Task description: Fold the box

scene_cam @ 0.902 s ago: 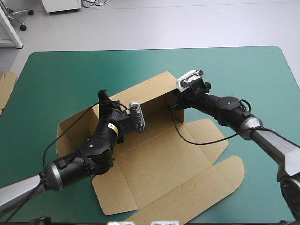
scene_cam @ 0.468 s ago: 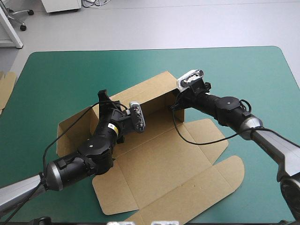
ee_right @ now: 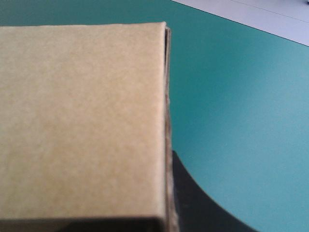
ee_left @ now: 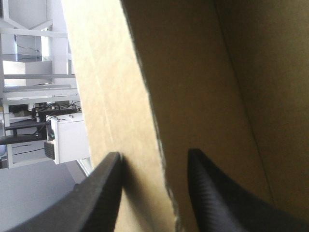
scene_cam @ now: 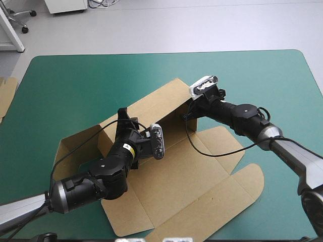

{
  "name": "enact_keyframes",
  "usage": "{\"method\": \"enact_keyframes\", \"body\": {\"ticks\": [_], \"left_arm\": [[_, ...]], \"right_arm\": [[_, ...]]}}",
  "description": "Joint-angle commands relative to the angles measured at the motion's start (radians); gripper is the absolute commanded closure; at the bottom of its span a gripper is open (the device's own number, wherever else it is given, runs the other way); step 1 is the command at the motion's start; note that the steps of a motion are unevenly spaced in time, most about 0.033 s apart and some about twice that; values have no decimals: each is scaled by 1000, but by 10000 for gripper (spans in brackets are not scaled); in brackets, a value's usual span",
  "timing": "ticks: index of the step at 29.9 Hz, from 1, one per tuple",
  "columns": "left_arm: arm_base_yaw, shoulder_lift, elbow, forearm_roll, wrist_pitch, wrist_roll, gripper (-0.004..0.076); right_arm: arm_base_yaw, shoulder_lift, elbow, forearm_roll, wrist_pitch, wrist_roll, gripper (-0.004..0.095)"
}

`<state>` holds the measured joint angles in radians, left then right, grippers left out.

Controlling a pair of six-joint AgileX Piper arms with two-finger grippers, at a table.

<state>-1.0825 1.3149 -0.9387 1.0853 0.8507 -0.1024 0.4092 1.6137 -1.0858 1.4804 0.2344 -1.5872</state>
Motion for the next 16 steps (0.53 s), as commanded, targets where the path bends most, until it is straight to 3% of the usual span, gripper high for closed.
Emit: {"method": "enact_keyframes", "body": {"ticks": [1,10,16], "left_arm": [[-16,-22,-20,-15,-58,-8,339],[-78,-22,-20,-4,-60,-27,339],[-93,-24,-20,112,18,-114,339]], "right_arm": [[8,-41,-25,22,62,-3,932],[8,-29,-25,24,59,-3,934],[8,-26,-25,24,52,-3,934]]}}
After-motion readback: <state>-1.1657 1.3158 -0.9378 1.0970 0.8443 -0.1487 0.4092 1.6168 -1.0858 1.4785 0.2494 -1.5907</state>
